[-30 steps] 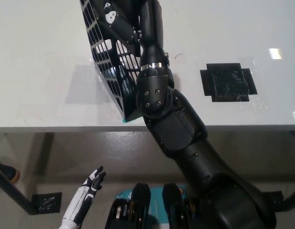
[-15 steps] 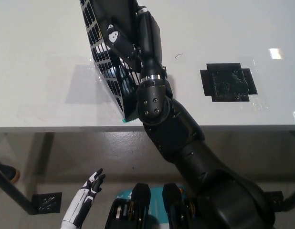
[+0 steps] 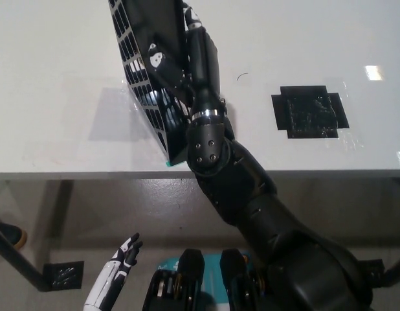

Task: A notebook is kept standing on the table on the right hand side and a black shelf is kept on the left hand side and the robot uses its right hand to grab the notebook and places it in the shelf

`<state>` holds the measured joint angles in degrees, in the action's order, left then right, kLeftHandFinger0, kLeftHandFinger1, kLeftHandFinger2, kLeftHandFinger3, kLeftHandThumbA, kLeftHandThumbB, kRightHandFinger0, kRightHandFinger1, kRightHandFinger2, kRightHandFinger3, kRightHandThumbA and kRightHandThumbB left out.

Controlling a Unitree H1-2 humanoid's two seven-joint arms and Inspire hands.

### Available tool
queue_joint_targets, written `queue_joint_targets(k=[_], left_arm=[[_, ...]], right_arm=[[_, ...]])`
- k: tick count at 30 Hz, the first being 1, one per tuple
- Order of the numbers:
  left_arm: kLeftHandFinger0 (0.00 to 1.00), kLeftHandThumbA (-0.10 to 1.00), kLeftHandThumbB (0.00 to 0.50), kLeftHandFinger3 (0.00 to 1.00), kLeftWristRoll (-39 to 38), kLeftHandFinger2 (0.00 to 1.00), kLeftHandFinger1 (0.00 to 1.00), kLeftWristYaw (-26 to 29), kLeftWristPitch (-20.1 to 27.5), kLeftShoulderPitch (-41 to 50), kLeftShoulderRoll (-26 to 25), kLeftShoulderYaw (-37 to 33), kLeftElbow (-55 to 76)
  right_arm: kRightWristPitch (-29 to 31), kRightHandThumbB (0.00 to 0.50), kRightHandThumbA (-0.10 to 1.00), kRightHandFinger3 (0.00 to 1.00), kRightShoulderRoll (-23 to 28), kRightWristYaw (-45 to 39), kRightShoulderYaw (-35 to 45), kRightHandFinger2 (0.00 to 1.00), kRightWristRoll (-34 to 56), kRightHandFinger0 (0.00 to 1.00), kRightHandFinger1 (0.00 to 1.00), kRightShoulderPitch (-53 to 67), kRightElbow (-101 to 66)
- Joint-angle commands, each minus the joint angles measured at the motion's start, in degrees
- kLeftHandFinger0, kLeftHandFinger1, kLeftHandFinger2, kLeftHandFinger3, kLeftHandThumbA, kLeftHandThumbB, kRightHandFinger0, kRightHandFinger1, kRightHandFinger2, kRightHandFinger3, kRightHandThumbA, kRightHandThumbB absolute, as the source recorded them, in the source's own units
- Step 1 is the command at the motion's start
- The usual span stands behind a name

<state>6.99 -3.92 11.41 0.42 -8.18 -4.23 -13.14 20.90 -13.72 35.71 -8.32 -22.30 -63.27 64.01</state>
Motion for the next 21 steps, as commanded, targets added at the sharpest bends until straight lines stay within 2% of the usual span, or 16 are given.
queue_joint_targets(k=[1, 3, 5, 8, 14, 15, 16, 18, 21], left_arm=[[1.0, 1.0, 0.119, 1.0, 0.31, 1.0, 1.0, -0.07, 0.84, -0.54, -0.31, -0.12, 2.16], [1.0, 1.0, 0.119, 1.0, 0.16, 1.0, 1.0, -0.13, 1.37, -0.54, -0.31, -0.12, 1.99], [1.0, 1.0, 0.135, 1.0, 0.07, 1.0, 1.0, -0.11, 1.9, -0.72, -0.32, -0.1, 1.52], [1.0, 1.0, 0.134, 1.0, 0.01, 1.0, 1.0, -0.13, 2.03, -0.55, -0.33, -0.08, 1.71], [1.0, 1.0, 0.096, 1.0, 0.48, 1.0, 1.0, -0.12, 1.81, -0.67, -0.51, -0.21, 2.05], [1.0, 1.0, 0.113, 1.0, 0.49, 1.0, 1.0, -0.07, 1.57, -0.6, -0.44, -0.18, 2.24], [1.0, 1.0, 0.1, 1.0, 0.68, 1.0, 1.0, -0.04, 1.68, -0.77, -0.54, -0.21, 2.09], [1.0, 1.0, 0.12, 1.0, 0.79, 1.0, 1.0, 0.03, 1.82, -0.9, -0.53, -0.22, 1.82], [1.0, 1.0, 0.12, 1.0, -0.18, 1.0, 1.0, -0.34, 2.01, -0.71, -0.32, -0.04, 1.72]], right_arm=[[1.02, 0.361, 0.99, 1.0, -0.53, -5.14, -2.48, 1.0, -0.23, 1.0, 1.0, -5.13, -0.95], [0.58, 0.389, 1.0, 1.0, -0.46, -5.11, -3.24, 1.0, -0.59, 1.0, 1.0, -5.03, -0.9], [0.14, 0.394, 1.0, 1.0, -0.48, -4.66, -3.79, 1.0, -0.79, 1.0, 1.0, -4.93, -1.05], [-0.17, 0.376, 1.0, 1.0, -0.58, -4.57, -4.01, 1.0, -0.45, 1.0, 1.0, -4.43, -1.65], [0.41, 0.355, 1.0, 1.0, -0.14, -4.85, -4.07, 1.0, 0.16, 1.0, 1.0, -4.13, -1.8], [0.52, 0.353, 1.0, 1.0, -0.02, -4.83, -4.15, 1.0, 0.03, 1.0, 1.0, -4.1, -1.81], [0.58, 0.353, 1.0, 1.0, 0.1, -5.04, -4.08, 1.0, 0.15, 1.0, 1.0, -4.19, -1.83], [0.2, 0.35, 1.0, 1.0, 0.37, -5.02, -4.27, 1.0, -0.25, 1.0, 1.0, -4.09, -2.64], [-0.6, 0.349, 1.0, 1.0, 0.75, -5.98, -4.16, 1.0, -0.05, 1.0, 1.0, -3.48, -5.0]])
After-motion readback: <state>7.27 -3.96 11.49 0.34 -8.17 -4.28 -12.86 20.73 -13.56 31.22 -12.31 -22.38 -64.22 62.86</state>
